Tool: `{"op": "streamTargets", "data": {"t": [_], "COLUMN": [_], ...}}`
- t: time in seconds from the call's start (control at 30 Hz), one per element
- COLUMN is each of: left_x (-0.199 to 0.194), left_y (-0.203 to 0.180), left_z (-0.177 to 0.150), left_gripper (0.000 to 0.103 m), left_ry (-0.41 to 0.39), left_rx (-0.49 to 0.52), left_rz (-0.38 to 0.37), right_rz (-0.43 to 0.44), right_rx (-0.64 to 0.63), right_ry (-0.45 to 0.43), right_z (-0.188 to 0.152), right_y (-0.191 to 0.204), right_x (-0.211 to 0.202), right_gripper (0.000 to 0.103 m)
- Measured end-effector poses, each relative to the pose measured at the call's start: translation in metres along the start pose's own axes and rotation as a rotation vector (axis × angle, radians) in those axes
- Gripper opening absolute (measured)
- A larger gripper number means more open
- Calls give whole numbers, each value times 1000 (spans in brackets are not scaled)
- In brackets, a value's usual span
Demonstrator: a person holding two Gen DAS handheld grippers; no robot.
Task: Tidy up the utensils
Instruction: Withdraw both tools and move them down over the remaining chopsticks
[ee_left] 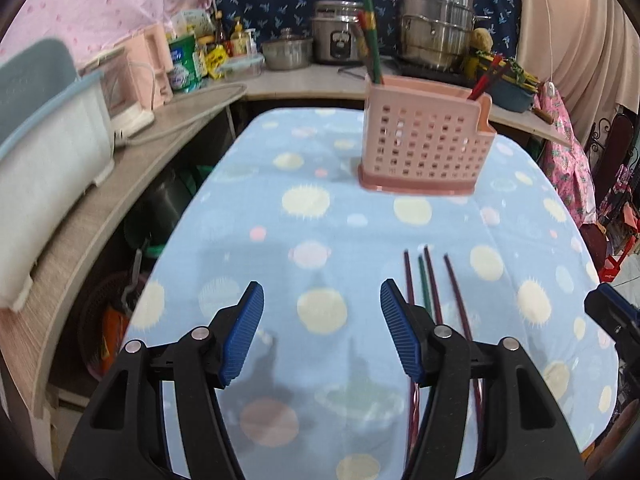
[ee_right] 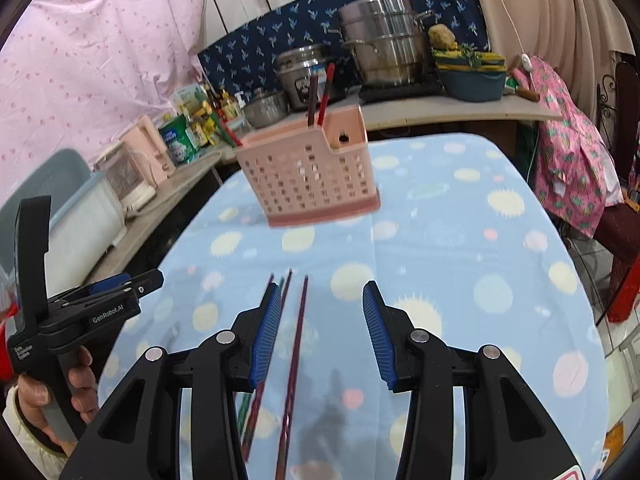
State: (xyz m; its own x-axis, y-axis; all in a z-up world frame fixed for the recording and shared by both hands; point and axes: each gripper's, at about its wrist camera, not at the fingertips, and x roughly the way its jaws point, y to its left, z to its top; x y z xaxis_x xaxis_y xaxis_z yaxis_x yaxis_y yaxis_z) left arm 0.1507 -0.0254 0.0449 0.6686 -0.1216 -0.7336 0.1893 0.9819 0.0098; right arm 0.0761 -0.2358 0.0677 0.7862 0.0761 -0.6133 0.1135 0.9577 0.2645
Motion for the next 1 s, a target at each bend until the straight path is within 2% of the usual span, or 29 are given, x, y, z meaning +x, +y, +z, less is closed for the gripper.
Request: {"op": "streamTargets", "data": {"t": [0.13, 0.3, 0.5, 0.6, 0.93, 1.0], "left_x": [4, 2, -2, -4, -3, -3], "left_y": [7, 12, 12, 9, 8, 7], "left_z": [-26, -48, -69, -78, -99, -101], "left_gripper": [58, 58, 58, 59, 63, 64], "left_ry": [37, 48, 61, 64, 101, 102], "left_rx": [-17, -18, -8, 12, 9, 10], "left_rz": [-10, 13, 11, 19, 3, 0], "right_rz": [-25, -56, -48, -46, -60, -61], "right_rx": [-27, -81, -118, -134, -155, -150], "right_ry": [40, 84, 126, 145, 184, 179], "right_z": [-30, -67, -98, -110, -129, -130], "right_y": [6, 20, 36, 43, 49, 47], "right_x": [3, 9, 13, 16, 24, 24], "right_gripper": [42, 42, 41, 37, 13, 11]}}
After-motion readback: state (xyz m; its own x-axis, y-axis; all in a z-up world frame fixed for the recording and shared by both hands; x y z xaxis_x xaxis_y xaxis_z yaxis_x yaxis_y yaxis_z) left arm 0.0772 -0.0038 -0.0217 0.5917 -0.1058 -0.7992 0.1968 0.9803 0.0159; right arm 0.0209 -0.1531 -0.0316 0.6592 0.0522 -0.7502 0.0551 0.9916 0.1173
